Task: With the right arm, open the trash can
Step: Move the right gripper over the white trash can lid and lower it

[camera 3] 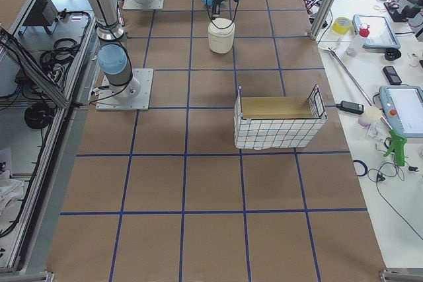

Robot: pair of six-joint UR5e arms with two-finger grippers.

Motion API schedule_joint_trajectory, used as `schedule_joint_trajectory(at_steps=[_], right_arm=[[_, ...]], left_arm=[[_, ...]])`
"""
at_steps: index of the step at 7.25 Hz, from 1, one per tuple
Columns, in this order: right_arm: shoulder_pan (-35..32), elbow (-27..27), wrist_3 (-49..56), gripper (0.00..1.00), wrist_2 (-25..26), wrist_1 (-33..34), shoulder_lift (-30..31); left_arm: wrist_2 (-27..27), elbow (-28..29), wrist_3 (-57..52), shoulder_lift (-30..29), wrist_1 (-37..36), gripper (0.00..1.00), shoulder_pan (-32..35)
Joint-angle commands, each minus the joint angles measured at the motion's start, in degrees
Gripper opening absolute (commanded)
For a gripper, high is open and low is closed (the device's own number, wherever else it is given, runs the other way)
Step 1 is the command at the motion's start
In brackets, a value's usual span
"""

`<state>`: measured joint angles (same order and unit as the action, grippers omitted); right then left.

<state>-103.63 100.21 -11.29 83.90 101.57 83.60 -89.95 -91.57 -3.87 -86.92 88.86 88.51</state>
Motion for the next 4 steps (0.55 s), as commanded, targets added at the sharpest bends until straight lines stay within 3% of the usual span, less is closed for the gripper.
schedule_joint_trajectory(at_steps=[1,4], right_arm=[[0.0,0.9,-1.7,0.0,0.7,8.0,-0.1],[0.4,1.2,-1.8,0.0,2.2,13.6,-1.9]], left_arm=[[0.0,0.0,0.0,0.0,0.0,1.0,0.0],[-0.1,0.0,0.0,0.0,0.0,1.0,0.0]])
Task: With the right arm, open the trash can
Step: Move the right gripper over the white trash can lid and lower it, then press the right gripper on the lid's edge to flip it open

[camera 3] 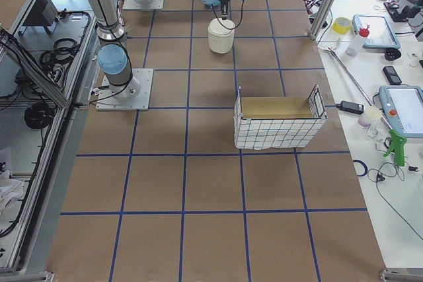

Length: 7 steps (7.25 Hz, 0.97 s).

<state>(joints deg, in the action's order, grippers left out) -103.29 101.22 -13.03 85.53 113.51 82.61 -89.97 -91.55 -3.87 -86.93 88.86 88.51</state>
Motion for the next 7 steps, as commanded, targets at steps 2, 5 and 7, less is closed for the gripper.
schedule_joint_trajectory(at_steps=[2,5,7], right_arm=[[0.0,1.1,-0.2,0.0,-0.1,1.2,-1.7],[0.0,5.1,0.1,0.0,-0.5,1.5,-2.0],[0.0,4.5,-0.1,0.0,-0.5,1.4,-2.4]], left_arm=[[0.0,0.1,0.0,0.0,0.0,1.0,0.0],[0.0,0.0,0.0,0.0,0.0,1.0,0.0],[0.0,0.1,0.0,0.0,0.0,1.0,0.0]])
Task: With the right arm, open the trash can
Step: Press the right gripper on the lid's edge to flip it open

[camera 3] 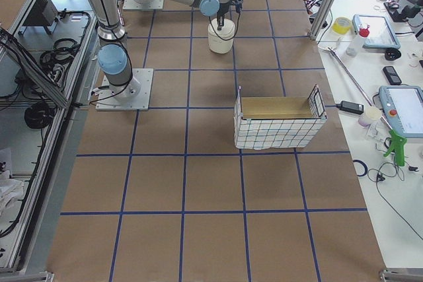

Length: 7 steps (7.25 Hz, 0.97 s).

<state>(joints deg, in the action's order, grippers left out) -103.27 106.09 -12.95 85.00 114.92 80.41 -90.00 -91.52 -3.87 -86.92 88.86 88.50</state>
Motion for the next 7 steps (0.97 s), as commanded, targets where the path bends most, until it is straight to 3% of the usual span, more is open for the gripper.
schedule_joint_trajectory(at_steps=[1,3,5,6,7], right_arm=[[0.0,-0.7,-0.2,0.0,0.0,-0.1,-0.2],[-0.2,-2.8,-3.2,0.0,0.2,-2.7,0.3],[-0.3,-8.0,-3.8,0.02,0.2,-10.0,0.4],[-0.2,-11.1,-3.8,0.22,0.3,-13.1,0.5],[0.0,-14.8,-3.7,0.5,0.3,-16.8,0.6]], left_arm=[[0.0,0.0,0.0,0.0,0.0,1.0,0.0],[0.0,-0.1,0.0,0.0,0.0,1.0,0.0],[0.0,0.0,0.0,0.0,0.0,1.0,0.0],[0.1,-0.1,0.0,0.0,0.0,1.0,0.0],[0.0,0.0,0.0,0.0,0.0,1.0,0.0]])
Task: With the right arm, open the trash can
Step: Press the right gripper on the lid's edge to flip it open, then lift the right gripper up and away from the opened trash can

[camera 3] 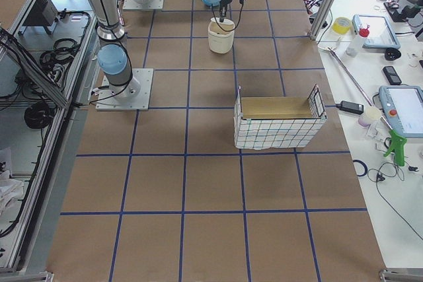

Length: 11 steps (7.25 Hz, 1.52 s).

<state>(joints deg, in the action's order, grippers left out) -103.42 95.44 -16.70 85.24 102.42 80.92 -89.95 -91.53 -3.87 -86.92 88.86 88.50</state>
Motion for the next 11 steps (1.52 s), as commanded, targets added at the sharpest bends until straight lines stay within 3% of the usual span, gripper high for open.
schedule_joint_trajectory(at_steps=[1,2,3,8,11], right_arm=[[0.6,-7.2,0.8,0.75,0.5,-7.1,0.0],[1.0,-8.8,2.6,0.93,0.8,-8.6,0.0],[2.1,-9.6,7.7,1.0,0.9,-8.6,0.4],[13.5,-10.2,26.6,1.0,1.2,-10.7,2.5],[15.5,-10.1,27.9,1.0,4.3,-10.7,3.5]], left_arm=[[0.0,0.0,0.0,0.0,0.0,1.0,0.0],[0.0,0.0,0.0,0.0,0.0,1.0,0.0],[0.0,0.0,0.0,0.0,0.0,1.0,0.0],[0.0,-0.1,0.0,0.0,0.0,1.0,0.0],[0.0,-0.1,-0.1,0.0,0.0,1.0,0.0]])
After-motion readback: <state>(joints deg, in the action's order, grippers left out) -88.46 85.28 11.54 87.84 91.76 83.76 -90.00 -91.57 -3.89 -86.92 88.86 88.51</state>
